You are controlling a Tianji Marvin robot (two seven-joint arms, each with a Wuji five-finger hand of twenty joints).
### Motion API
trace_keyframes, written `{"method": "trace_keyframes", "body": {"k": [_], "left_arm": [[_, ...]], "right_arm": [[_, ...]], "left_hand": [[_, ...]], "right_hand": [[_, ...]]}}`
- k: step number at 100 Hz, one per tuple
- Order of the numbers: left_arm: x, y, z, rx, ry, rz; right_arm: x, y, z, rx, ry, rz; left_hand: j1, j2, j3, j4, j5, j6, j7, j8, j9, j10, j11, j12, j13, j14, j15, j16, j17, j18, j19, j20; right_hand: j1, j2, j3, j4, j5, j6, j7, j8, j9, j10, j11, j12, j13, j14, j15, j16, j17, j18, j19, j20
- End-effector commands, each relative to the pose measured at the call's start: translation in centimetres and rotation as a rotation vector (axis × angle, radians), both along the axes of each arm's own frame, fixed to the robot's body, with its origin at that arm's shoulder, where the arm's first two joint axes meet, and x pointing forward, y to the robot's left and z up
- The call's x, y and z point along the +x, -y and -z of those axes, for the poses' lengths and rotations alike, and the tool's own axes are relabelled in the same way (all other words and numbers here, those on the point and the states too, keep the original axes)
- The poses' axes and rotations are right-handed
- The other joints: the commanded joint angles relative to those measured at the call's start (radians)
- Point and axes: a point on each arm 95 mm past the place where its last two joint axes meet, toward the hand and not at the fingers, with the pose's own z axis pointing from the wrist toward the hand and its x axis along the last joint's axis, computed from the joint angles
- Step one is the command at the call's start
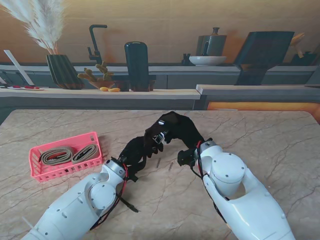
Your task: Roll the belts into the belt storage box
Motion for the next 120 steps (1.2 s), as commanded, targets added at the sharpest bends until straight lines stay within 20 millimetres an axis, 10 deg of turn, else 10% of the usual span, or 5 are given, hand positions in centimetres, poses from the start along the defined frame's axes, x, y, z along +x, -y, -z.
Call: {"method": "trace_keyframes", "body": {"k": [1, 56, 120], "left_arm": [[-0.4, 0.3, -0.1, -0.008, -0.023, 0.029], [-0.5, 0.4, 0.2, 0.04, -0.097, 0.145], [-1.3, 1.0, 0.5, 0.029, -0.228, 0.266]], "right_arm": [[-0.3, 0.6, -0.4, -0.012, 0.009, -0.002], [-1.3, 3.6, -0.2, 0.031, -0.111, -0.174], [-0.1, 5.2, -0.2, -0.105, -0.072, -0.139]], "left_hand": [[-0.151, 0.307, 0.131, -0.036, 0.054, -0.04, 0.042, -0.039, 0.074, 0.017, 0.061, 0.025, 0.061, -0.041, 0.068, 0.028, 0.041, -0.001, 0.076, 0.024], [-0.244, 0.307, 0.175, 0.013, 0.148, -0.042, 0.151, -0.039, 0.156, -0.009, 0.314, 0.205, 0.123, -0.157, 0.439, 0.129, 0.075, -0.011, 0.282, 0.075], [-0.246, 0.307, 0.161, -0.002, 0.259, 0.032, 0.094, -0.068, 0.252, 0.003, 0.411, 0.27, 0.123, -0.102, 0.66, 0.141, 0.08, 0.042, 0.267, 0.073]], "right_hand": [[0.08, 0.12, 0.064, 0.023, 0.106, 0.022, 0.085, 0.024, 0.008, -0.049, 0.064, 0.028, -0.008, -0.067, 0.038, 0.022, 0.006, -0.019, 0.024, 0.033], [0.094, 0.116, 0.075, 0.026, 0.11, 0.058, 0.073, 0.041, 0.005, -0.014, 0.074, 0.048, 0.003, -0.045, 0.07, 0.042, 0.043, -0.024, 0.096, 0.061], [0.089, 0.114, 0.076, 0.024, 0.113, 0.053, 0.058, 0.054, -0.004, -0.015, 0.069, 0.057, -0.011, -0.044, 0.07, 0.05, 0.028, -0.026, 0.093, 0.069]]}}
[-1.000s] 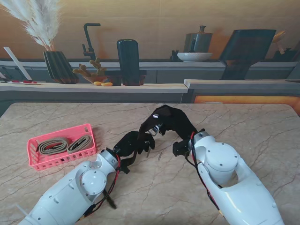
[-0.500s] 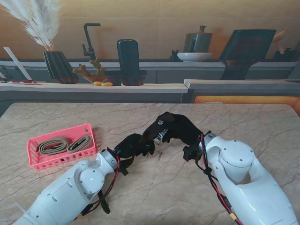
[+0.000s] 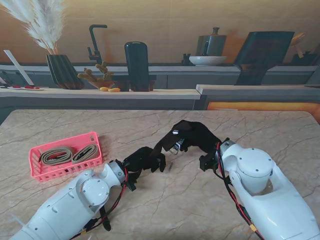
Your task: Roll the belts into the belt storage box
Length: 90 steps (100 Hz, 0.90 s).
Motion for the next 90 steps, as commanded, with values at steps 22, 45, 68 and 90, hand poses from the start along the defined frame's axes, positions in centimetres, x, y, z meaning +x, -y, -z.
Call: {"method": "trace_keyframes", "body": {"k": [22, 45, 68, 90], "left_arm": [[-0.9, 0.8, 0.1, -0.001, -0.044, 0.07], [-1.3, 1.3, 0.3, 0.001, -0.052, 0.105], [-1.0, 1.5, 0.5, -0.001, -0.067, 0.099], [-0.6, 1.3, 0.6, 0.005, -0.059, 0.069]], "right_arm": [[1.1, -0.2, 0.1, -0.065, 0.035, 0.049], [1.8, -0.6, 0.3, -0.015, -0.01, 0.058], [1.5, -0.9, 0.8, 0.085, -0.092, 0.032], [1.0, -0.8, 1.2, 0.152, -0.152, -0.02]], "left_hand": [[-0.158, 0.312, 0.071, 0.004, 0.018, 0.039, -0.003, 0.108, 0.077, 0.034, 0.116, 0.032, 0.001, -0.071, 0.114, -0.002, -0.028, 0.015, 0.06, 0.031], [-0.158, 0.312, 0.03, -0.021, -0.057, -0.017, -0.049, 0.139, 0.031, 0.005, 0.103, 0.049, 0.0, -0.078, 0.074, -0.001, -0.065, -0.008, 0.016, 0.033], [-0.171, 0.312, 0.046, -0.022, -0.051, -0.024, -0.063, 0.124, 0.025, 0.015, 0.069, 0.054, 0.0, -0.069, 0.04, 0.01, -0.075, -0.011, -0.004, 0.034], [-0.205, 0.312, 0.103, -0.015, -0.028, -0.002, -0.065, 0.075, 0.035, 0.021, 0.033, 0.049, 0.0, -0.061, 0.011, 0.015, -0.076, -0.019, -0.014, 0.036]], "right_hand": [[0.077, 0.113, 0.072, 0.024, 0.1, 0.002, 0.065, 0.024, -0.005, -0.034, 0.032, 0.015, -0.013, -0.064, 0.006, 0.014, -0.001, -0.03, 0.063, 0.044], [0.077, 0.114, 0.068, 0.024, 0.098, -0.002, 0.064, 0.024, -0.006, -0.037, 0.032, 0.015, -0.011, -0.066, 0.005, 0.015, 0.002, -0.032, 0.061, 0.043], [0.079, 0.114, 0.069, 0.025, 0.098, 0.006, 0.064, 0.023, -0.005, -0.031, 0.033, 0.016, -0.01, -0.065, 0.008, 0.016, 0.004, -0.031, 0.062, 0.044], [0.081, 0.111, 0.073, 0.027, 0.099, 0.018, 0.062, 0.021, -0.004, -0.022, 0.036, 0.018, -0.003, -0.06, 0.012, 0.017, 0.009, -0.028, 0.067, 0.047]]}}
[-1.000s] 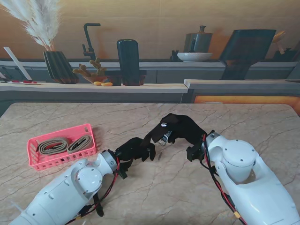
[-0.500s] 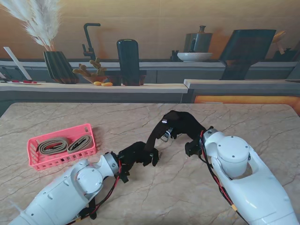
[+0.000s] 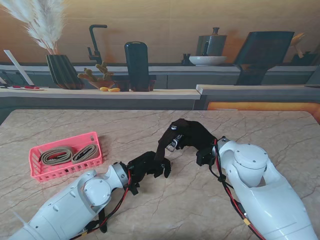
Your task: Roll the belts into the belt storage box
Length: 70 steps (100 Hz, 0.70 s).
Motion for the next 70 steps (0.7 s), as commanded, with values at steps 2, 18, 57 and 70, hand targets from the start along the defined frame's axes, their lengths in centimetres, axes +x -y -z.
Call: {"method": "trace_keyframes", "body": {"k": [2, 18, 57, 70], "left_arm": [[0.1, 0.1, 0.2, 0.0, -0.003, -0.017], [0.5, -0.2, 0.2, 0.003, 0.026, -0.049], [1.4, -1.2, 0.4, 0.065, 0.133, -0.168], [1.6, -1.1, 0.5, 0.049, 0.145, -0.221]], "right_arm": [[-0.4, -0.1, 0.3, 0.007, -0.012, -0.02], [-0.6, 0.1, 0.6, 0.024, -0.027, -0.045], [-1.5, -0.3, 1.6, 0.124, -0.091, -0.054], [-1.8, -0.9, 1.9, 0.175, -0.119, -0.054]], "left_hand": [[-0.211, 0.312, 0.121, -0.015, 0.006, -0.012, -0.012, -0.023, 0.025, 0.03, -0.002, 0.011, -0.006, -0.062, -0.007, 0.013, -0.013, -0.023, 0.006, 0.02], [-0.262, 0.312, 0.183, 0.015, -0.046, 0.022, -0.049, 0.003, -0.042, 0.023, -0.077, -0.03, -0.032, -0.042, -0.135, 0.01, -0.055, -0.038, -0.059, 0.008], [-0.301, 0.312, 0.183, 0.073, -0.423, 0.059, -0.433, 0.059, -0.473, 0.029, -0.508, -0.199, -0.443, 0.052, -0.701, 0.028, -0.36, -0.012, -0.395, 0.013], [-0.291, 0.312, 0.183, 0.045, -0.561, 0.117, -0.561, 0.003, -0.65, 0.047, -0.624, -0.269, -0.585, 0.062, -0.883, -0.016, -0.445, -0.008, -0.471, 0.03]], "right_hand": [[0.08, 0.111, 0.073, 0.025, 0.092, 0.012, 0.065, 0.019, -0.005, -0.02, 0.033, 0.007, -0.004, -0.059, 0.012, 0.017, 0.009, -0.027, 0.067, 0.046], [0.08, 0.109, 0.076, 0.026, 0.093, 0.016, 0.063, 0.019, -0.004, -0.019, 0.034, 0.008, -0.002, -0.058, 0.013, 0.017, 0.011, -0.026, 0.069, 0.047], [0.078, 0.108, 0.079, 0.026, 0.094, 0.017, 0.062, 0.02, -0.004, -0.019, 0.032, 0.009, -0.002, -0.057, 0.011, 0.017, 0.01, -0.025, 0.069, 0.048], [0.078, 0.108, 0.079, 0.026, 0.095, 0.015, 0.062, 0.021, -0.004, -0.02, 0.032, 0.009, -0.001, -0.059, 0.011, 0.017, 0.011, -0.026, 0.069, 0.048]]}}
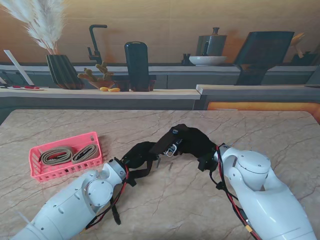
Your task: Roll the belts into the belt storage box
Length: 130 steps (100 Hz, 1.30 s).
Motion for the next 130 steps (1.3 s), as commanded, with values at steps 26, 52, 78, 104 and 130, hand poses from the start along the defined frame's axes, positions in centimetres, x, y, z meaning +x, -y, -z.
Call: {"method": "trace_keyframes", "body": {"k": [26, 52, 78, 104, 130], "left_arm": [[-0.2, 0.7, 0.5, -0.042, 0.027, -0.084], [-0.2, 0.8, 0.5, -0.056, 0.045, -0.105], [-0.5, 0.8, 0.2, -0.099, 0.056, -0.114], [-0.4, 0.5, 0.1, -0.125, 0.072, -0.114], [-0.4, 0.5, 0.0, -0.138, 0.09, -0.099]], "right_arm": [[-0.3, -2.4, 1.2, 0.092, -0.07, -0.008], [0.2, -4.4, 1.8, 0.185, -0.132, 0.044], [0.8, -6.4, 2.8, 0.221, -0.204, 0.084], [1.1, -7.1, 3.3, 0.185, -0.217, 0.128], [1.2, -7.0, 3.7, 0.037, -0.134, 0.107]], "left_hand": [[-0.263, 0.319, 0.136, -0.029, -0.271, 0.109, -0.223, -0.137, -0.327, 0.057, -0.131, -0.106, -0.236, 0.014, -0.198, -0.09, -0.141, -0.019, -0.11, 0.03], [-0.285, 0.319, 0.135, -0.033, -0.329, 0.056, -0.552, -0.304, -0.507, 0.065, -0.16, -0.19, -0.345, 0.01, -0.267, -0.161, -0.205, -0.062, -0.202, -0.015], [-0.404, 0.319, 0.174, -0.022, -0.329, 0.048, -0.595, -0.473, -0.526, 0.068, -0.251, -0.248, -0.407, 0.027, -0.309, -0.19, -0.25, -0.056, -0.259, -0.045], [-0.482, 0.319, 0.174, 0.034, -0.327, 0.002, -0.582, -0.484, -0.527, 0.055, -0.256, -0.241, -0.419, 0.018, -0.332, -0.2, -0.261, -0.035, -0.283, -0.045], [-0.465, 0.319, 0.174, 0.03, -0.327, -0.035, -0.567, -0.428, -0.524, 0.044, -0.249, -0.232, -0.417, -0.007, -0.346, -0.203, -0.262, -0.047, -0.303, -0.042]], "right_hand": [[0.078, 0.11, 0.071, 0.025, 0.094, 0.01, 0.061, 0.021, -0.004, -0.023, 0.029, 0.007, -0.003, -0.059, 0.009, 0.015, 0.011, -0.026, 0.068, 0.045], [0.078, 0.112, 0.068, 0.024, 0.092, 0.007, 0.061, 0.023, -0.004, -0.025, 0.03, 0.008, -0.002, -0.064, 0.007, 0.015, 0.011, -0.027, 0.067, 0.045], [0.077, 0.115, 0.064, 0.023, 0.089, 0.002, 0.063, 0.024, -0.007, -0.029, 0.031, 0.008, -0.005, -0.065, 0.005, 0.015, 0.01, -0.03, 0.065, 0.044], [0.077, 0.114, 0.062, 0.022, 0.09, -0.003, 0.066, 0.022, -0.004, -0.026, 0.039, 0.008, 0.0, -0.069, 0.022, 0.019, 0.012, -0.038, 0.074, 0.049], [0.073, 0.129, 0.02, 0.051, 0.082, -0.017, 0.071, 0.023, 0.011, 0.014, 0.181, 0.081, 0.057, -0.109, 0.225, 0.085, 0.058, -0.058, 0.208, 0.107]]}}
